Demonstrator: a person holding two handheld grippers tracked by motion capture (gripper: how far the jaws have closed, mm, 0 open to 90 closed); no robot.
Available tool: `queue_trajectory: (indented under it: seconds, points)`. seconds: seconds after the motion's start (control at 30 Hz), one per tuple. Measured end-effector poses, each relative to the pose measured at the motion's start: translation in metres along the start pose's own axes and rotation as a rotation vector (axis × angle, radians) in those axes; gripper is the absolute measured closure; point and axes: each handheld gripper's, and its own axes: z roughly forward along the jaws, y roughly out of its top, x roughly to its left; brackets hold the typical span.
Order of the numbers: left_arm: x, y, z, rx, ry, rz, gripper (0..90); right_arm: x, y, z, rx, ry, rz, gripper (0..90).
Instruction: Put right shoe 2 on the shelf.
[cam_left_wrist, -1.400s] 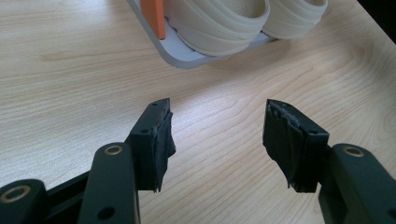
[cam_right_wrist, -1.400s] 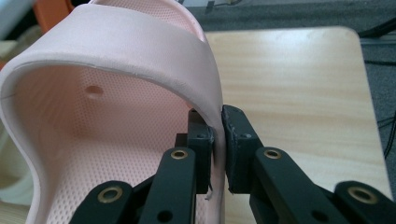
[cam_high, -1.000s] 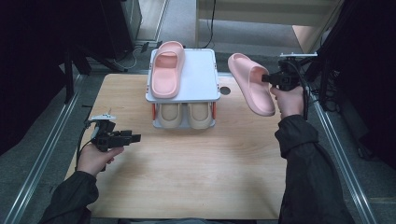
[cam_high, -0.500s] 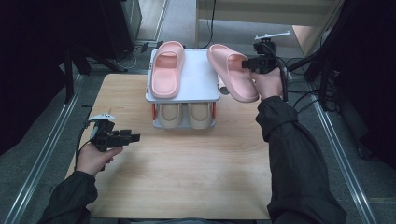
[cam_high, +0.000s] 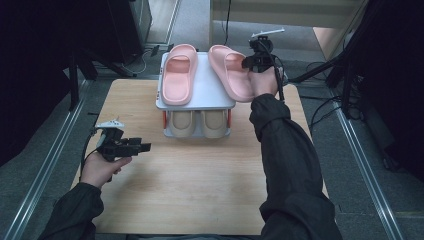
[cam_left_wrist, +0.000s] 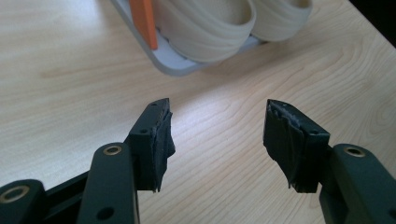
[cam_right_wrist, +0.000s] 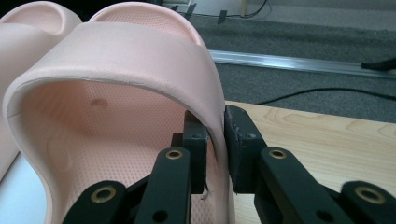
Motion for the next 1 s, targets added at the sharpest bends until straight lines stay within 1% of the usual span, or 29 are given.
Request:
queue_trajectory:
  seconds: [0.07,0.17,0.27,0.3,0.4,0.47,0.57,0.73,0.83,0.93,1.0]
  points:
    - [-0.001,0.001,-0.002,-0.01,-0.003,0.005,42.1,0.005,0.001,0.004,0.003,-0.014,0.004,80.5]
    - [-0.002,0.001,-0.001,-0.008,-0.006,0.011,42.1,0.013,0.004,0.011,0.012,-0.02,0.006,80.5]
    - [-0.002,0.001,-0.001,-0.006,-0.006,0.014,42.1,0.018,0.006,0.013,0.015,-0.024,0.007,79.9]
    - [-0.002,0.001,-0.001,-0.008,-0.009,0.013,42.1,0.021,0.006,0.014,0.012,-0.02,0.005,78.4]
    - [-0.001,0.001,-0.002,-0.009,-0.006,0.009,42.1,0.023,0.006,0.016,0.012,-0.018,0.009,77.1]
    - [0.0,0.0,-0.003,-0.011,-0.004,0.006,42.1,0.026,0.005,0.017,0.012,-0.016,-0.004,75.7]
    - [0.001,0.0,-0.004,-0.013,0.0,0.001,42.1,0.029,0.005,0.016,0.015,0.011,-0.014,71.7]
    - [0.003,-0.001,-0.006,-0.014,0.003,-0.003,42.0,0.036,0.003,0.014,0.033,0.043,-0.027,70.3]
    - [0.005,-0.002,-0.007,-0.012,0.005,-0.01,42.1,0.039,0.0,0.014,0.019,0.077,-0.025,69.1]
    - [0.005,-0.002,-0.008,-0.02,0.007,-0.015,42.0,0.042,-0.002,0.014,0.014,0.094,-0.028,67.7]
    - [0.005,-0.002,-0.007,-0.018,0.005,-0.015,42.0,0.044,-0.003,0.014,0.009,0.105,-0.039,65.4]
